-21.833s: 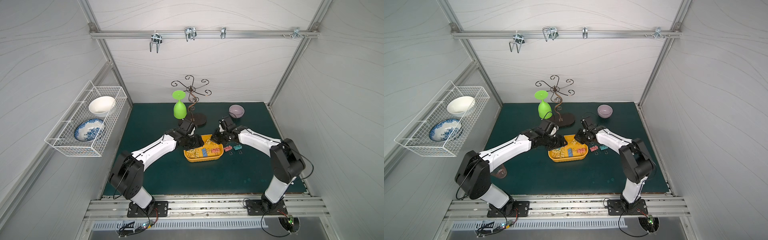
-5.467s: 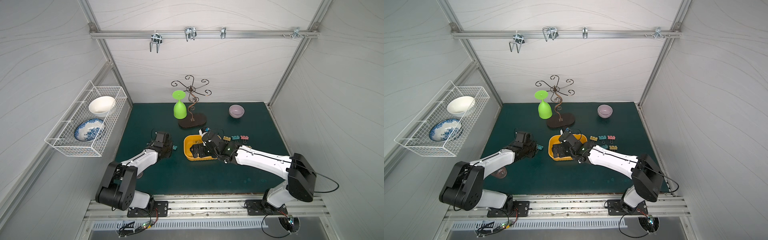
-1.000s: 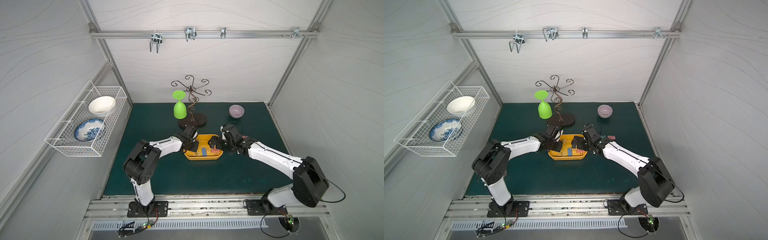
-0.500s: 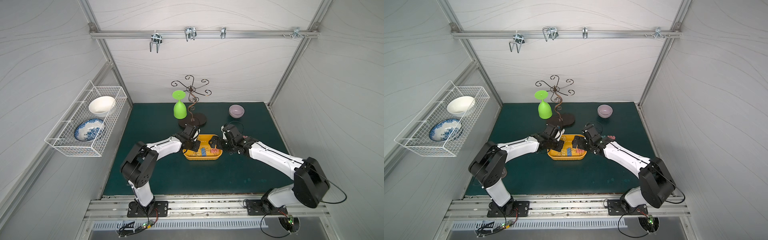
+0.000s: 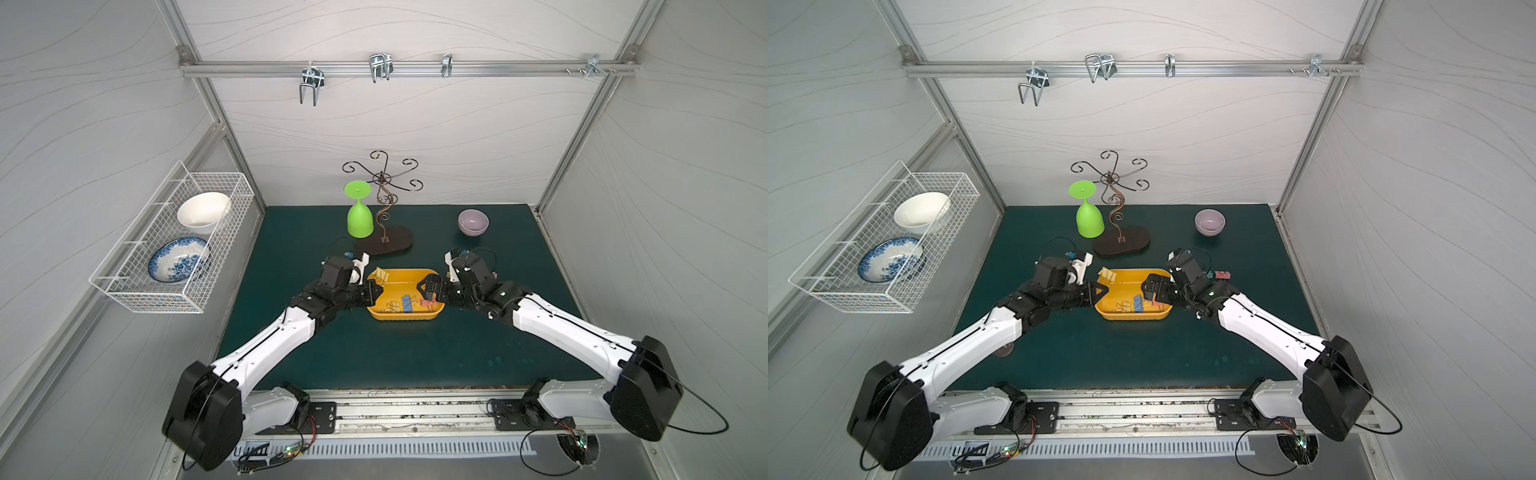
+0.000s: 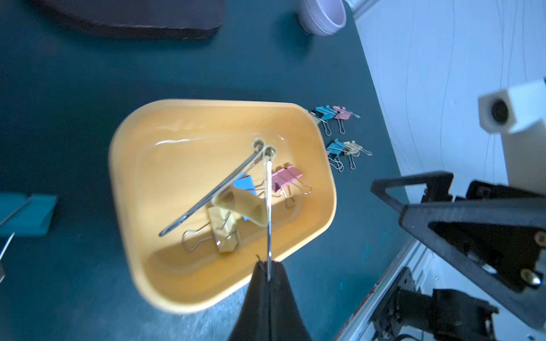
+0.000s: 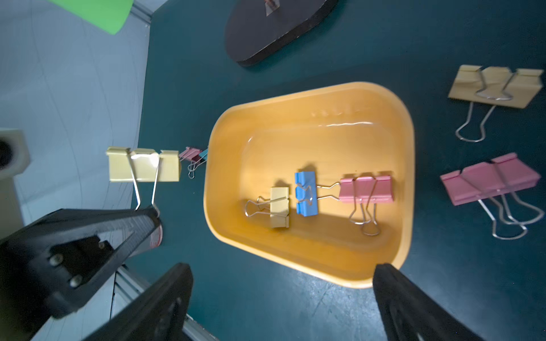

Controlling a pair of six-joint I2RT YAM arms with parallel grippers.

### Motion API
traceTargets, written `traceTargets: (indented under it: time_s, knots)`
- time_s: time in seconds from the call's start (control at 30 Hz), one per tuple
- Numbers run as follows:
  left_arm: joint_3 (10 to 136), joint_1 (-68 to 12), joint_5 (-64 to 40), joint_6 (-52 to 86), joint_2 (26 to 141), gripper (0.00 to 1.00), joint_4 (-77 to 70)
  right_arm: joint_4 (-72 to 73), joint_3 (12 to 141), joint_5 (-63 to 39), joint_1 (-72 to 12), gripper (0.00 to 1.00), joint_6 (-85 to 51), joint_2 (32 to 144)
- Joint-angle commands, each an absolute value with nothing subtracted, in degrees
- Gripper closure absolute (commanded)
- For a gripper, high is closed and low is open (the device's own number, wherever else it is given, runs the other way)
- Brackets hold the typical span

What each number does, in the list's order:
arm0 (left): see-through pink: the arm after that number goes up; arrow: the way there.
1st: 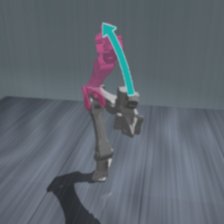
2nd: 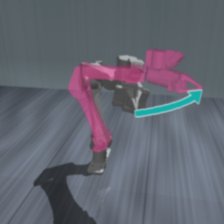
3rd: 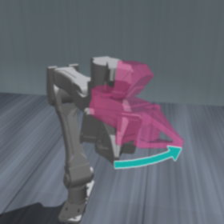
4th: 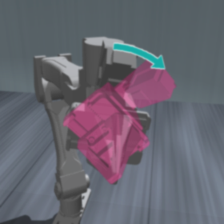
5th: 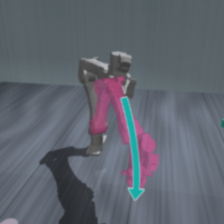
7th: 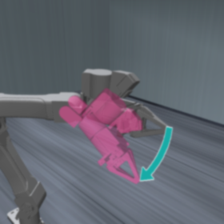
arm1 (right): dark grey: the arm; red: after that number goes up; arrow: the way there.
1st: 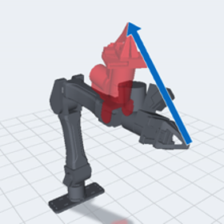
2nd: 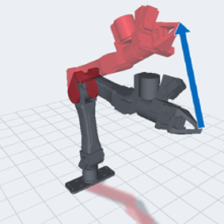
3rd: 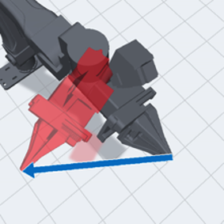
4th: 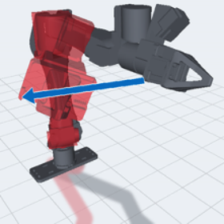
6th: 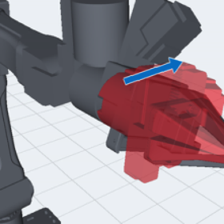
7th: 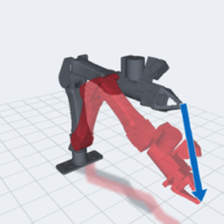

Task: Take out the binder clips from the storage box
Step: Pick up the binder clip from the storage box, then place the binder clip at the center of the board.

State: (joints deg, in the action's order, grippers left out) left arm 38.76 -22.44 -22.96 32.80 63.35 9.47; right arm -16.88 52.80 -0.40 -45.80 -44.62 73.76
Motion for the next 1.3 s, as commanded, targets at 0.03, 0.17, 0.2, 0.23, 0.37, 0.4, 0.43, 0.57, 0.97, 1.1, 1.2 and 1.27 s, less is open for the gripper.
traceTargets:
  time_s: [0.03,0.17,0.2,0.23,0.37,0.4,0.43,0.57,0.97,1.1,1.2,1.27]
  knots:
    - [33.12,-14.15,-33.95,42.38,52.14,1.00,9.78,-16.52,54.01,1.95,-50.24,0.01,-45.37,74.51]
    - [31.16,-4.86,-41.72,44.93,46.39,1.00,13.66,-17.86,58.01,4.19,-54.20,0.01,-42.49,77.42]
    - [30.17,-2.38,-44.61,46.82,45.64,1.00,13.03,-18.44,59.32,4.52,-54.99,0.01,-41.49,78.35]
    - [29.05,-0.33,-46.98,49.09,45.14,1.00,12.04,-18.95,60.47,4.49,-55.63,0.01,-40.91,79.18]
    - [26.60,4.27,-52.98,53.82,46.94,1.00,12.08,-19.30,63.04,4.61,-57.26,0.01,-40.32,81.32]
    - [26.02,5.17,-54.23,54.93,48.07,1.00,12.01,-19.33,63.47,4.66,-57.62,0.01,-40.30,81.62]
    - [25.54,5.99,-55.50,55.93,49.37,1.00,11.79,-19.36,63.78,4.74,-57.93,0.01,-40.17,81.85]
    - [25.90,9.52,-57.09,54.87,53.19,1.00,16.05,-19.74,64.68,4.84,-58.52,0.01,-39.65,82.69]
    - [27.28,13.90,-51.23,48.70,65.27,1.00,24.71,-20.57,65.99,4.91,-58.54,0.01,-38.86,83.52]
    - [25.40,15.19,-53.96,50.60,70.83,1.00,17.67,-20.81,66.36,4.59,-58.53,0.01,-38.77,84.13]
    - [26.72,15.27,-54.42,49.22,73.84,1.00,17.09,-20.92,66.28,4.67,-58.53,0.01,-38.51,84.08]
    - [27.99,15.24,-53.08,47.40,74.85,1.00,18.63,-20.67,65.92,4.70,-58.50,0.01,-38.50,84.13]
